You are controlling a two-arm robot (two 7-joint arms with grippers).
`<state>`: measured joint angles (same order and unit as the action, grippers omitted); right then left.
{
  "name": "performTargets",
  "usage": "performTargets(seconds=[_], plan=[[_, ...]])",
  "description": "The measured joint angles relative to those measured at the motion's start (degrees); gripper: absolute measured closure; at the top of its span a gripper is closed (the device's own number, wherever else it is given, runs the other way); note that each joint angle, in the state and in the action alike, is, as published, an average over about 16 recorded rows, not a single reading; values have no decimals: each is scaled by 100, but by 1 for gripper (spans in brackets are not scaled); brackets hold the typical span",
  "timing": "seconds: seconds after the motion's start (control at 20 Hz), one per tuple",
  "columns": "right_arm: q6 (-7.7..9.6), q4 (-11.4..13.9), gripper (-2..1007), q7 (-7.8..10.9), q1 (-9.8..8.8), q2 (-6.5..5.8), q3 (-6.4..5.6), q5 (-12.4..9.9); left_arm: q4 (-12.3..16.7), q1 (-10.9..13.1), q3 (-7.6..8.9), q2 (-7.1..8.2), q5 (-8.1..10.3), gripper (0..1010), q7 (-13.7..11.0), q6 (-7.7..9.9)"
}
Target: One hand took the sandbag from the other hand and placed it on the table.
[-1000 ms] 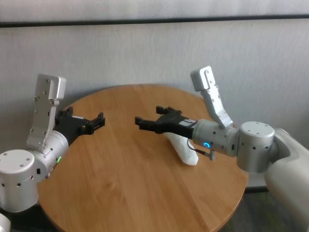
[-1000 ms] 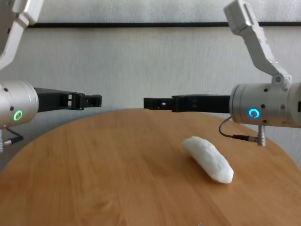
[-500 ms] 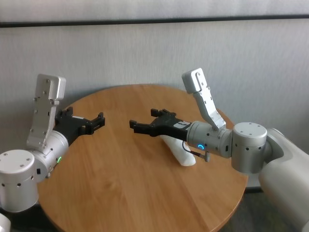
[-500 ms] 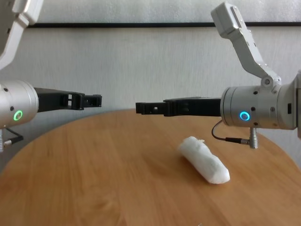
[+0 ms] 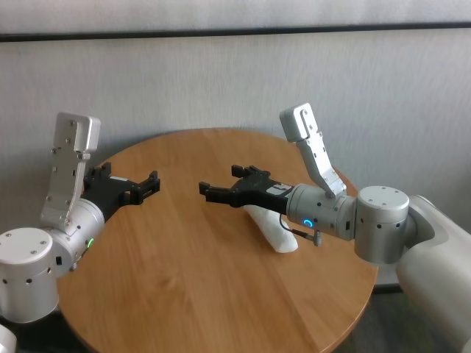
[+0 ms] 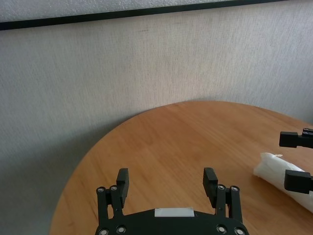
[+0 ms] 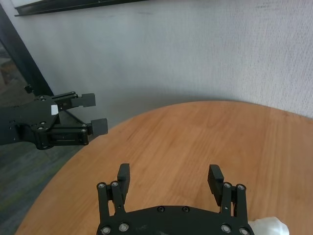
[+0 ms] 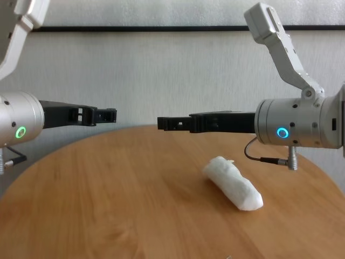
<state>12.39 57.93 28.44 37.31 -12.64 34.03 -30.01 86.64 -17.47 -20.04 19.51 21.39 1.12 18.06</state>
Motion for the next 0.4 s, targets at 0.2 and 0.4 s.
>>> performTargets(seconds=[0.2, 0.4], plan=[[-1, 1, 2, 2, -1, -4, -3, -6, 0, 0, 0, 0, 0, 8, 0, 0], [-1, 2, 2, 4, -2, -7, -5, -9, 0, 0, 0, 0, 0, 8, 0, 0]])
